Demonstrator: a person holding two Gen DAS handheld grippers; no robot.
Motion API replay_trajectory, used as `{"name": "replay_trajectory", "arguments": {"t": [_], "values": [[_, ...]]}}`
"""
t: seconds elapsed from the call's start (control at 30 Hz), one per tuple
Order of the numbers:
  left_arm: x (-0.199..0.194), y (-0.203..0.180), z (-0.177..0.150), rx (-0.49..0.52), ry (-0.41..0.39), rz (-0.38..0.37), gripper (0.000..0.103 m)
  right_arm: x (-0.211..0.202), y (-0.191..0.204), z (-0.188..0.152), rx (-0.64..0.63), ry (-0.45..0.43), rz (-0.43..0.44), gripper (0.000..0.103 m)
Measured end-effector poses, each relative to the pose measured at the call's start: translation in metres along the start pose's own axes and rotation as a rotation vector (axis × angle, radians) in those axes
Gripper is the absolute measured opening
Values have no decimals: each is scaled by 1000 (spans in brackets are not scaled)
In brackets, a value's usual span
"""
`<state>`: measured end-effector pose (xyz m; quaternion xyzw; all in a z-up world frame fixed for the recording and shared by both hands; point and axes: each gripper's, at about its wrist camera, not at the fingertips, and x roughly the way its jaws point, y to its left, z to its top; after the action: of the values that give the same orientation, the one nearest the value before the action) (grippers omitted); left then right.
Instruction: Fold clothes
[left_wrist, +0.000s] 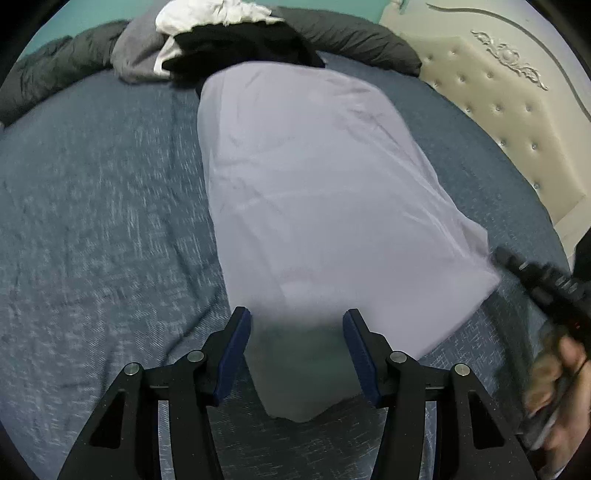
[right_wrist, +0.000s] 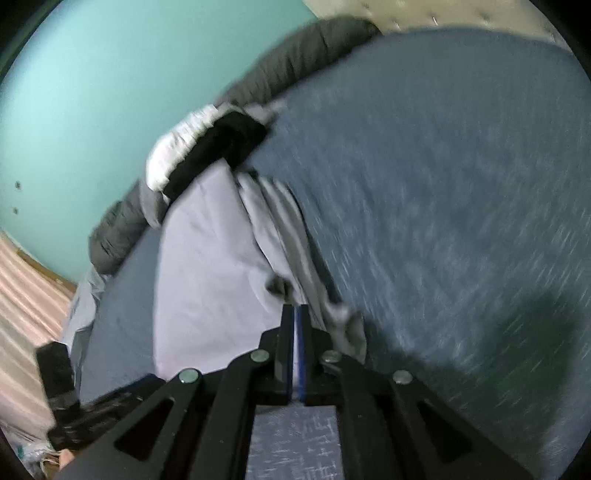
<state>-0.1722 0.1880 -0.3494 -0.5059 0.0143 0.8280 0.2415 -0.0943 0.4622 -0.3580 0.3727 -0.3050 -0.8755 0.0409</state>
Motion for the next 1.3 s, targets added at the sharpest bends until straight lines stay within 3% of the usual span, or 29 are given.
{"name": "replay_trajectory", "arguments": {"t": [0.07, 0.17, 0.23, 0.33, 0.37, 0.5, 0.6, 0.8, 1.07, 1.3], "values": [[-2, 2, 3, 5, -14, 8, 57, -8, 10, 10, -46, -9, 36, 5], [1, 3, 8, 7, -12, 10, 57, 10, 34, 20, -151, 55, 62, 5], [5, 5, 10, -5, -2, 5, 57, 26, 43, 21, -205, 104, 50, 5], [13, 5, 7, -12, 10, -1, 57, 56, 34, 15, -248, 185, -36, 5], [16, 5, 6, -13, 15, -3, 57, 67, 27, 13, -250, 215, -59, 0], [26, 1, 3, 11, 31, 6, 57, 97, 9, 7, -241, 296, -84, 0], [15, 4, 14, 11, 19, -7, 57, 98, 18, 12, -286, 315, -109, 0], [-3, 17, 51, 2, -19, -18, 57, 68, 48, 62, -319, 234, 18, 1], [16, 40, 112, -25, -35, -6, 57, 117, 101, 115, -474, 275, 16, 1], [53, 57, 148, -44, -17, 13, 57, 167, 100, 141, -507, 357, -55, 1]]}}
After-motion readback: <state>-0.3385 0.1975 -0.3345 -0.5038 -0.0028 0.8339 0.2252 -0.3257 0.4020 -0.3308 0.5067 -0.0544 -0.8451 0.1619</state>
